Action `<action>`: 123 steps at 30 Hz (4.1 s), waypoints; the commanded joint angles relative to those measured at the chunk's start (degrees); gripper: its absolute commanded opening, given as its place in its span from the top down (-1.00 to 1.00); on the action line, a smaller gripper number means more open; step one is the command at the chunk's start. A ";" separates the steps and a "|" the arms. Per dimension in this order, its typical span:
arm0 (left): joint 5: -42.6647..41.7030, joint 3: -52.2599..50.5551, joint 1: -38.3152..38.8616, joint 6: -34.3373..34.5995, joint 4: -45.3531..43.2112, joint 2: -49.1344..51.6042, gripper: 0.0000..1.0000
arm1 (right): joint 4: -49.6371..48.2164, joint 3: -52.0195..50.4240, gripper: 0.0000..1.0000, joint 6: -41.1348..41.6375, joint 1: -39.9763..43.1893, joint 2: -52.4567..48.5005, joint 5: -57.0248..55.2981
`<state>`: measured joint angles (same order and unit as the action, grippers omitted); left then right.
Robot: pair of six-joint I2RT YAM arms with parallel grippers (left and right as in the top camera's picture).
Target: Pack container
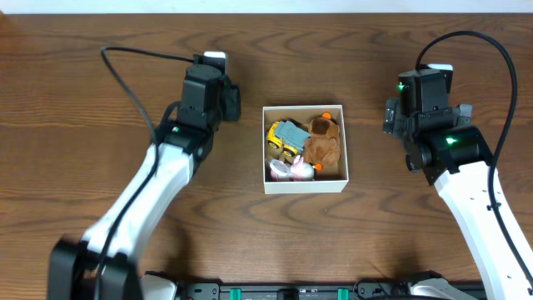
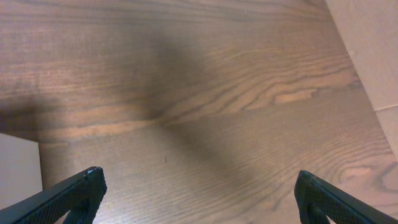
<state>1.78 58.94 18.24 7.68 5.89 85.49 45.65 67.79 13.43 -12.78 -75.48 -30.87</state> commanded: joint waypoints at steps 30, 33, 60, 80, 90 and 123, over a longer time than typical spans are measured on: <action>0.37 0.42 24.79 9.18 22.03 -4.92 -0.12 | 0.07 0.35 -0.98 0.72 0.39 0.59 -1.05; 0.37 0.42 25.22 9.16 21.33 -3.21 -0.12 | 0.07 0.35 -0.98 0.70 0.39 0.59 -1.03; 0.39 0.44 25.22 9.07 15.67 0.17 -0.54 | 0.07 0.35 -0.98 0.72 0.39 0.59 -1.03; 19.56 0.44 10.80 8.48 14.23 -16.11 -0.56 | 0.07 0.35 -0.98 0.72 0.39 0.59 -1.05; 19.54 0.44 -0.35 8.50 18.62 -17.14 -0.96 | 0.07 0.35 -0.98 0.72 0.39 0.59 -1.03; 19.52 0.44 -0.70 8.50 23.87 -17.03 -0.96 | 0.09 0.35 -0.99 0.72 0.37 2.25 -1.03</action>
<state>20.34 58.94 17.72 16.49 29.61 68.88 45.63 67.79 13.43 -12.75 -75.31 -30.89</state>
